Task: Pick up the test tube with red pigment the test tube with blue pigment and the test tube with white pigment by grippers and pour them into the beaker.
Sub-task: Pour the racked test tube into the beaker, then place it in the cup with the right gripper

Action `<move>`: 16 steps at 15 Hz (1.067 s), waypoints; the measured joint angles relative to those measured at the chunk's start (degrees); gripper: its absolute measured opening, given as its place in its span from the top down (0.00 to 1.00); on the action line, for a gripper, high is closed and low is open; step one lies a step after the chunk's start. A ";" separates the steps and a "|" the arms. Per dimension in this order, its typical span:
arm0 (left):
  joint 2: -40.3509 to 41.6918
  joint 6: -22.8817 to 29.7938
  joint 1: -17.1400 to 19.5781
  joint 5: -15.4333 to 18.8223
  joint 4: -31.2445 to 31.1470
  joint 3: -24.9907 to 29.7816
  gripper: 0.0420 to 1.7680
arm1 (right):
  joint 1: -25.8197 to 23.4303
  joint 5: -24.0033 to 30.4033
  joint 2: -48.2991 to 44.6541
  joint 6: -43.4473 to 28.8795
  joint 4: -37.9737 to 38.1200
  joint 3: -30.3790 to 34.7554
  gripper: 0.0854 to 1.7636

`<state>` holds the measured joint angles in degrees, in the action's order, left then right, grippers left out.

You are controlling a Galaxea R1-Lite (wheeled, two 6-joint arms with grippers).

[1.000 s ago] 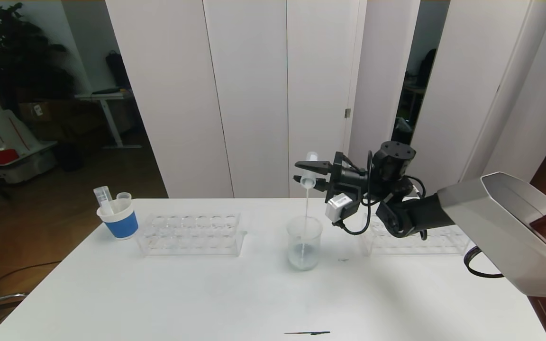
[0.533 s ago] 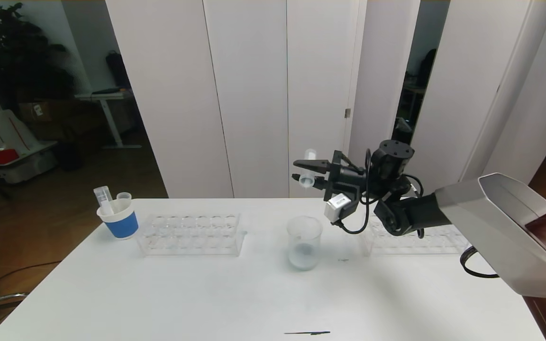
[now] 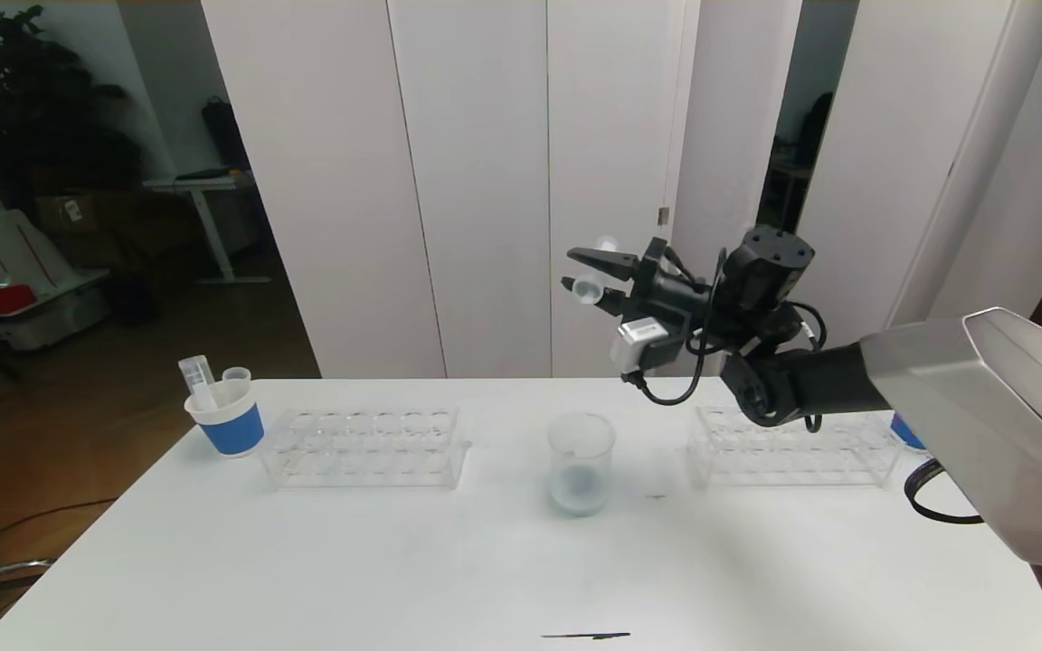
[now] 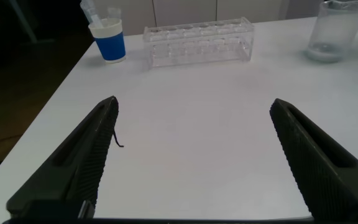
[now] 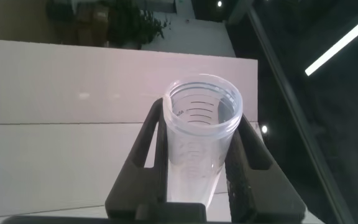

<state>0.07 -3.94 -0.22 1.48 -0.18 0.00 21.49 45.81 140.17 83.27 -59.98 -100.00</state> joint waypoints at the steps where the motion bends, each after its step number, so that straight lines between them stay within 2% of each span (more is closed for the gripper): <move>1: 0.00 0.00 0.00 0.00 0.02 0.00 0.01 | 0.24 -3.56 -1.28 -2.10 0.02 0.17 0.70; 4: 0.00 0.00 -0.02 0.00 0.00 0.00 0.01 | 0.74 -18.80 -6.85 -13.93 -0.33 3.41 0.70; 10: 0.00 0.00 -0.05 0.01 0.02 0.00 0.01 | 2.21 -53.86 -15.56 -55.77 -5.14 17.88 0.70; 13: 0.00 0.00 0.00 0.00 0.05 0.00 0.01 | 1.41 -61.57 -18.33 -73.44 -3.58 27.51 0.70; 15: 0.00 0.00 -0.02 0.01 0.00 0.00 0.01 | 0.17 -64.24 -20.41 -81.59 -2.39 33.74 0.70; 16: 0.00 0.00 -0.02 0.00 0.02 0.00 0.01 | -1.05 -66.12 -21.32 -83.12 -2.36 36.24 0.70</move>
<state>0.07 -3.94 -0.24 1.48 -0.16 0.00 20.44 -20.31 118.85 0.16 -62.34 -63.76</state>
